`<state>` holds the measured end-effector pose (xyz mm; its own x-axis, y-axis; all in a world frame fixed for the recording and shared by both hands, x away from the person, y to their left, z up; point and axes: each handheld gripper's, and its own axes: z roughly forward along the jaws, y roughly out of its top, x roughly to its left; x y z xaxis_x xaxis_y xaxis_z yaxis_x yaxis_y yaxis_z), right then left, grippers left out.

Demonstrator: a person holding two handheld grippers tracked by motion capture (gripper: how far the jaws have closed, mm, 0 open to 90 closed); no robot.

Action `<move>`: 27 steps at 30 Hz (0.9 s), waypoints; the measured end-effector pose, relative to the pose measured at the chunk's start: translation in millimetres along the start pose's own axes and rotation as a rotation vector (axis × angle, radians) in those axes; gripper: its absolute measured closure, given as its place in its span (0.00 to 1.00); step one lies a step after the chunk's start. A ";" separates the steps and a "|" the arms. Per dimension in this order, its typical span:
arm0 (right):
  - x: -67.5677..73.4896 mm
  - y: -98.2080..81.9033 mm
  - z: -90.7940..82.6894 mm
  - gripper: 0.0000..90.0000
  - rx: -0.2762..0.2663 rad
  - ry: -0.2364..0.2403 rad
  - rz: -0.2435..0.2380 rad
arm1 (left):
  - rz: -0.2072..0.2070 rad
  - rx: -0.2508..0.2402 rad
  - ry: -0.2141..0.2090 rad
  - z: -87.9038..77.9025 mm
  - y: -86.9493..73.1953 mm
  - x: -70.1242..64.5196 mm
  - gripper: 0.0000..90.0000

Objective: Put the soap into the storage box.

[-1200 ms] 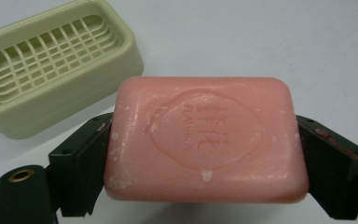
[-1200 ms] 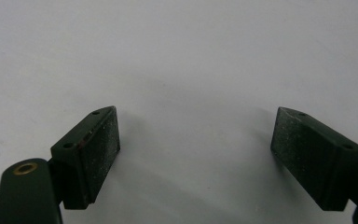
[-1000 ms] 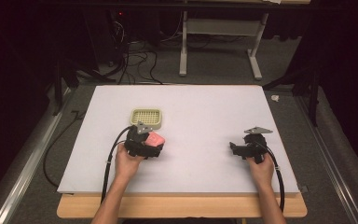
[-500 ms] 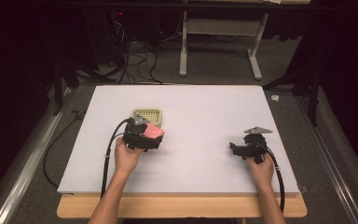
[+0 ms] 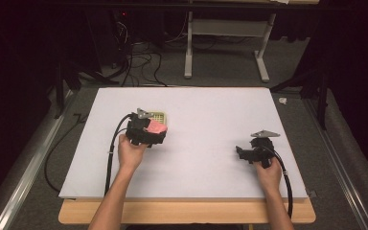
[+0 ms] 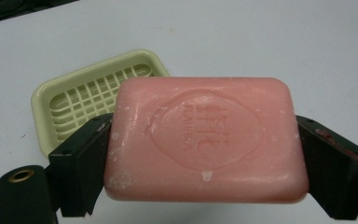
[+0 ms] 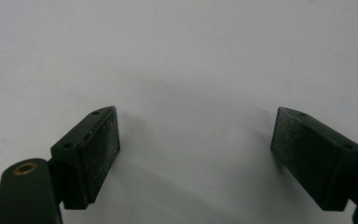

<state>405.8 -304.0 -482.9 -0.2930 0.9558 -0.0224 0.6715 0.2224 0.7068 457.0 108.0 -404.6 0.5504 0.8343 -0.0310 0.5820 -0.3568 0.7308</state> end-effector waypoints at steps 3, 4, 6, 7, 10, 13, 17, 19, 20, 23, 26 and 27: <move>0.1 0.0 0.0 0.18 0.000 0.000 0.001 | -0.010 0.009 0.018 2.8 2.8 4.4 0.15; 0.0 0.0 0.0 0.18 0.000 0.000 0.000 | -0.014 0.011 0.023 3.3 4.0 5.7 0.15; 0.0 0.0 0.0 0.18 0.000 0.000 0.000 | -0.020 0.011 0.035 4.3 6.3 7.7 0.15; 0.0 0.0 0.0 0.18 0.000 0.000 0.000 | -0.023 0.011 0.040 5.0 7.4 8.5 0.15; 0.0 0.0 0.0 0.18 0.000 0.000 0.000 | -0.042 0.006 0.044 7.0 9.3 11.9 0.15; 0.0 0.0 0.0 0.18 0.000 0.000 0.000 | -0.064 0.013 0.052 11.0 8.8 15.7 0.15; -0.1 0.0 0.0 0.18 0.000 0.000 0.000 | -0.076 0.026 0.063 15.3 8.2 18.8 0.15; -0.1 0.0 0.0 0.18 0.000 0.000 0.000 | -0.082 0.032 0.073 18.9 7.9 20.5 0.15; -0.1 0.0 0.0 0.18 0.000 0.000 0.000 | -0.085 0.033 0.074 20.2 7.8 21.2 0.15; 0.0 0.0 0.1 0.18 0.000 0.001 0.002 | -0.102 0.038 0.082 24.6 7.6 24.5 0.15; 0.0 0.0 0.0 0.18 0.000 0.001 0.002 | -0.117 0.049 0.088 28.4 6.8 28.1 0.15; 0.0 0.0 0.0 0.18 0.000 0.001 0.002 | -0.117 0.049 0.088 28.4 6.8 28.1 0.15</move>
<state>405.8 -303.9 -482.9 -0.2920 0.9562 -0.0205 0.6719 0.2204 0.7071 493.5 117.0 -419.9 0.4237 0.9043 -0.0520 0.6683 -0.2734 0.6918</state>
